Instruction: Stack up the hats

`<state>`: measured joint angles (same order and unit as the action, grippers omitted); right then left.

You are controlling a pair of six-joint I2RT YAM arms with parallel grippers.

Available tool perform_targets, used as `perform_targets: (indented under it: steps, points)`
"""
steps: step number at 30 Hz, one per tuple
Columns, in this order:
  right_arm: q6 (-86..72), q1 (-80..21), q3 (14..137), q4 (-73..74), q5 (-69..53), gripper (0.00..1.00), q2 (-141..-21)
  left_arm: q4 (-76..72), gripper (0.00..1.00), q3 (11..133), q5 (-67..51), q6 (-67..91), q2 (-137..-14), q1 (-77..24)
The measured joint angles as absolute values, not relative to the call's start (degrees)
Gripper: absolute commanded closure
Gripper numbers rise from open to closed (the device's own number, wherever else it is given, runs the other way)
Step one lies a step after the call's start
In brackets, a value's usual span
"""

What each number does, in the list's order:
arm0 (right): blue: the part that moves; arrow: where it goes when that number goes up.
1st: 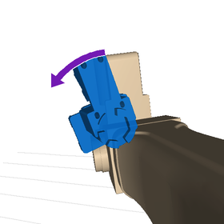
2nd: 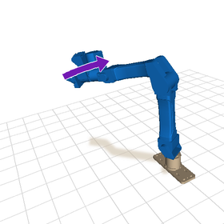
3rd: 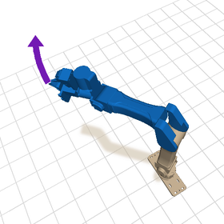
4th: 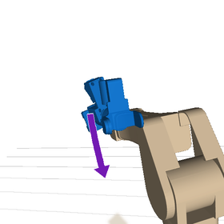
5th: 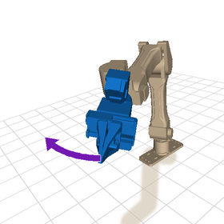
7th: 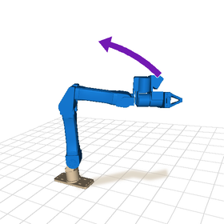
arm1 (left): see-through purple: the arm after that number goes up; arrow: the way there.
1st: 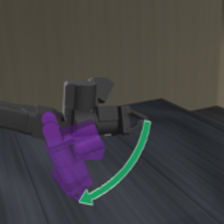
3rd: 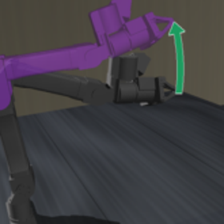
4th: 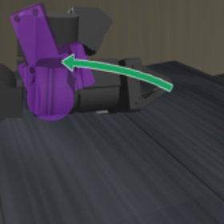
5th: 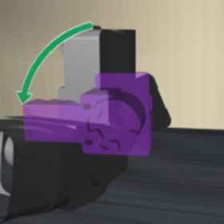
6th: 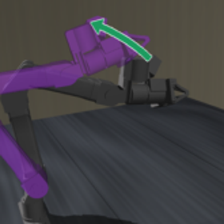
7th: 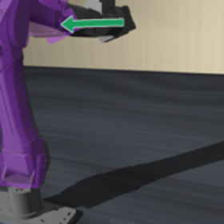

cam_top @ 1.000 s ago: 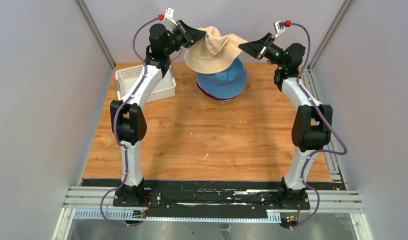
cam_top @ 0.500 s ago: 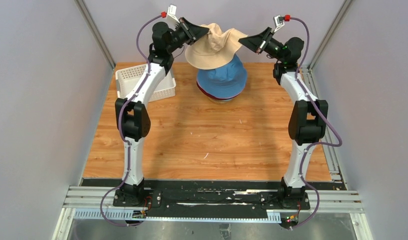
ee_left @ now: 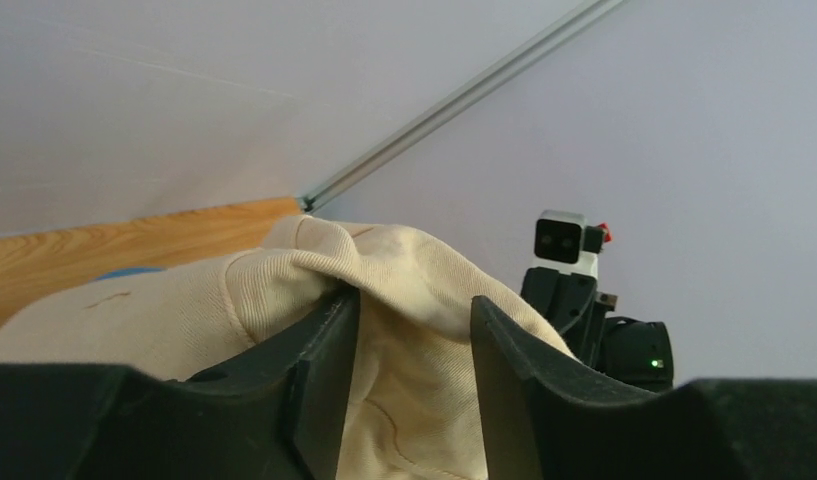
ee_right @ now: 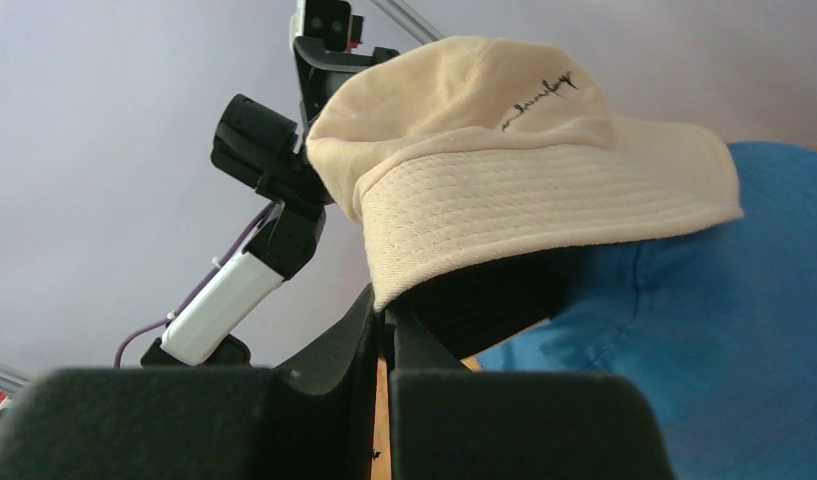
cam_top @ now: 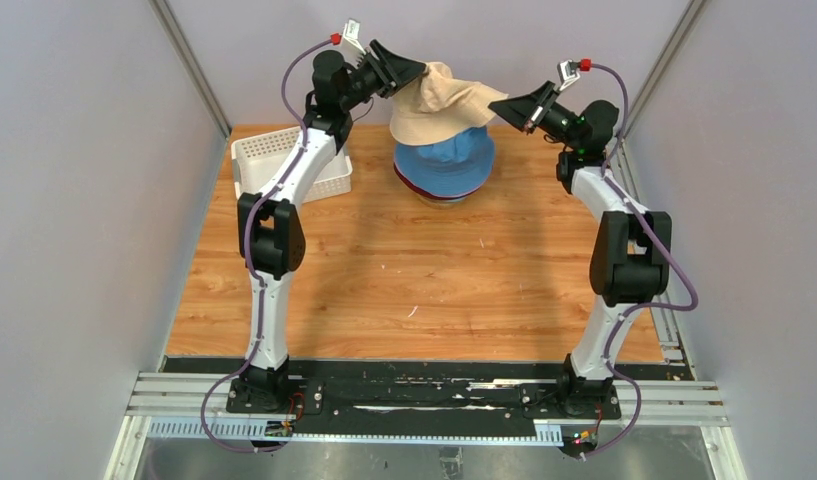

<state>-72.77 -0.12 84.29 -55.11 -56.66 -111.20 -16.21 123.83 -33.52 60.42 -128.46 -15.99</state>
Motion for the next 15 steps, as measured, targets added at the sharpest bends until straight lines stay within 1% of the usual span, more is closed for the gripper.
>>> perform_targets:
  steps: [2, 9, 15]
  points:
    - [-72.84, -0.1, 83.7, -55.61, -56.69, 0.99, -109.51, -16.19, 0.46, 123.83, -33.5, 60.45, -128.44, -15.99]
    - [-76.79, -0.08, 85.32, -58.94, -56.82, 0.99, -108.29, -14.72, 0.45, 123.83, -33.5, 59.86, -126.93, -15.18]
    - [-80.36, -0.14, 86.19, -62.26, -56.8, 0.99, -108.25, -11.31, 0.45, 123.83, -33.47, 57.25, -122.65, -13.93]
